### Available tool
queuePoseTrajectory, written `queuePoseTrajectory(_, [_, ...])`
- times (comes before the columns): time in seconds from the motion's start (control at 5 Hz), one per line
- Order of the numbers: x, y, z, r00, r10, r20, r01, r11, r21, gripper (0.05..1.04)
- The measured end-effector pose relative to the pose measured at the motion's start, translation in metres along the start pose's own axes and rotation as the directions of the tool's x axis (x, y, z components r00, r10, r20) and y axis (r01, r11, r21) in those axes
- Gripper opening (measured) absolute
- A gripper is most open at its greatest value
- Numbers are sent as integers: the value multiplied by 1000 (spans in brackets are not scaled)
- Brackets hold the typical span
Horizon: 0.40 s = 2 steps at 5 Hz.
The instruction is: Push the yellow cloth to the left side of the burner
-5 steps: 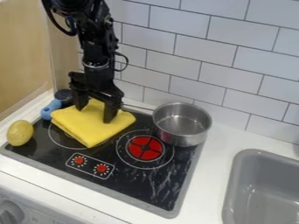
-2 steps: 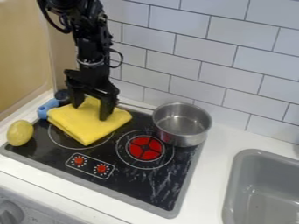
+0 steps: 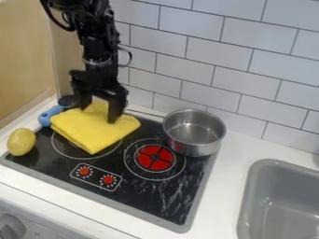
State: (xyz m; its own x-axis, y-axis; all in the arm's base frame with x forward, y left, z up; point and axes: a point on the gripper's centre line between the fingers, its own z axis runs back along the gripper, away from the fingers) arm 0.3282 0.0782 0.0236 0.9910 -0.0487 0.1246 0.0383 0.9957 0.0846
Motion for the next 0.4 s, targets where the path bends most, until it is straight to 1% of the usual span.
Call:
queuePoseTrajectory(0.2, [5,0,21,998,5,67,-5,1000,0,999])
queuePoseTrajectory(0.4, [3,-3,36,994,1,105,0,1000,-8,999])
